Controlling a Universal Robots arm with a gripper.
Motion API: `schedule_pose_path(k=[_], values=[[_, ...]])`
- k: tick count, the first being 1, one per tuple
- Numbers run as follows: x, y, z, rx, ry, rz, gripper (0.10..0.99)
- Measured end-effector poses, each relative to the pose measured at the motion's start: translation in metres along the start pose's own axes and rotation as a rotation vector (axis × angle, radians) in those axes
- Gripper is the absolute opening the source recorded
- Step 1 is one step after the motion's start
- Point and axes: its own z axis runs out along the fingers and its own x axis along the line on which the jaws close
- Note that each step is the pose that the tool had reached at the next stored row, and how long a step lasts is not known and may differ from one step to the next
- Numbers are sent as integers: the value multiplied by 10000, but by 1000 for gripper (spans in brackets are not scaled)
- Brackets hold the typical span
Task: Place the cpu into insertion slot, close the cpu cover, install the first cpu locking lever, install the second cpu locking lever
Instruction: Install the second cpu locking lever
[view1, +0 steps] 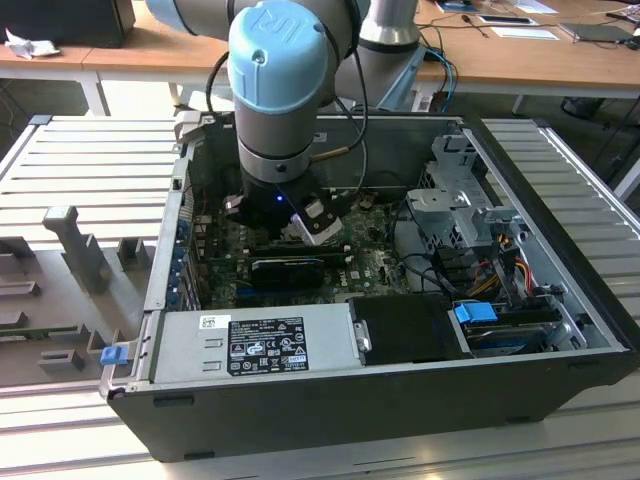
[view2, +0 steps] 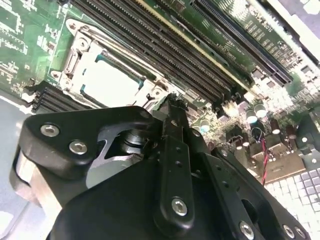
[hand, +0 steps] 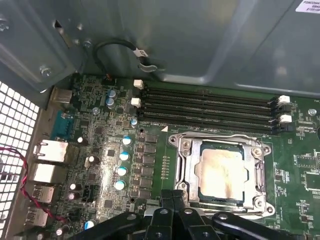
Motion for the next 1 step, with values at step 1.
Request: schedule_pose_path(k=[1], values=[[0, 0, -1, 2, 1, 0, 106]])
